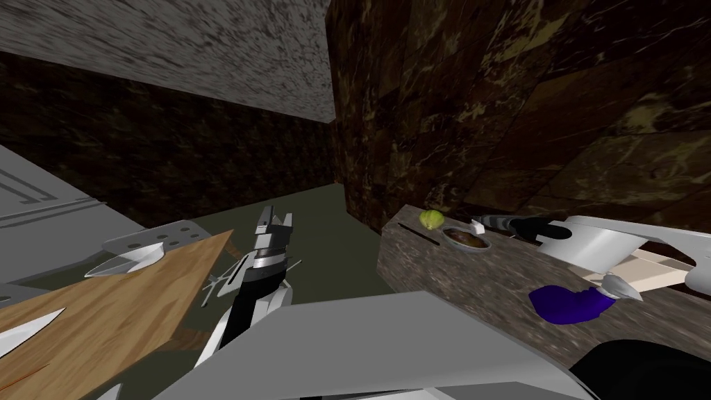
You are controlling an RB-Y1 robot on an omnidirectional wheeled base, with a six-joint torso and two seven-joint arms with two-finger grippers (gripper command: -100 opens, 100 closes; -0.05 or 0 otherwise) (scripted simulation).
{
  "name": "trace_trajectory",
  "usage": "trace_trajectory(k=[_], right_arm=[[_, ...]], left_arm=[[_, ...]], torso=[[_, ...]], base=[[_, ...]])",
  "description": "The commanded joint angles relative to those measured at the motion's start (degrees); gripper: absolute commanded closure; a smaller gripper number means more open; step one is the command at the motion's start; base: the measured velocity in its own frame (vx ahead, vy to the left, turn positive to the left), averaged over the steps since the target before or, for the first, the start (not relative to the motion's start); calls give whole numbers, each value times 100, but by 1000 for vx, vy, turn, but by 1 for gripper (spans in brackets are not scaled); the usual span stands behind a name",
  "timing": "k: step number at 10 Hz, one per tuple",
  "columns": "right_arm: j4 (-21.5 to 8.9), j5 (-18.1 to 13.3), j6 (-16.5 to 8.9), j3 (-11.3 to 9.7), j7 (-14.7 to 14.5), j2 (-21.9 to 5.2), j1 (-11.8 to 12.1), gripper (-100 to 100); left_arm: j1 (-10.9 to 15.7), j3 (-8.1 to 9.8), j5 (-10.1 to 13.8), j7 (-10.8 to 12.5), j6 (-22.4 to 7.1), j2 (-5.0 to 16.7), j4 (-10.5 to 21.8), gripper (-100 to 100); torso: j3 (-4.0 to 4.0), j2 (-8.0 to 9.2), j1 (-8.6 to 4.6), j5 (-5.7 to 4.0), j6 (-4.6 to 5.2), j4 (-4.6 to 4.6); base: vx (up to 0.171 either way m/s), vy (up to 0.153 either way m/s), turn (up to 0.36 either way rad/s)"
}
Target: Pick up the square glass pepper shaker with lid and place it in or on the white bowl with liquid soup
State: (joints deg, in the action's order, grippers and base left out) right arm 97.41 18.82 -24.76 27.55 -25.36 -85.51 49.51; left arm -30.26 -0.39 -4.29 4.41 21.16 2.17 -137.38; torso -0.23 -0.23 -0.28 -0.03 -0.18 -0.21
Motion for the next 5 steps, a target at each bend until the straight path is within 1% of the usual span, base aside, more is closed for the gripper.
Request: trace_trajectory(k=[1, 5], right_arm=[[0, 0, 0, 0, 0, 0, 0, 0], [0, 0, 0, 0, 0, 0, 0, 0]], left_arm=[[0, 0, 0, 0, 0, 0, 0, 0], [0, 0, 0, 0, 0, 0, 0, 0]], torso=[[0, 0, 0, 0, 0, 0], [-1, -1, 1, 0, 0, 0]], base=[[0, 0, 0], [0, 0, 0]])
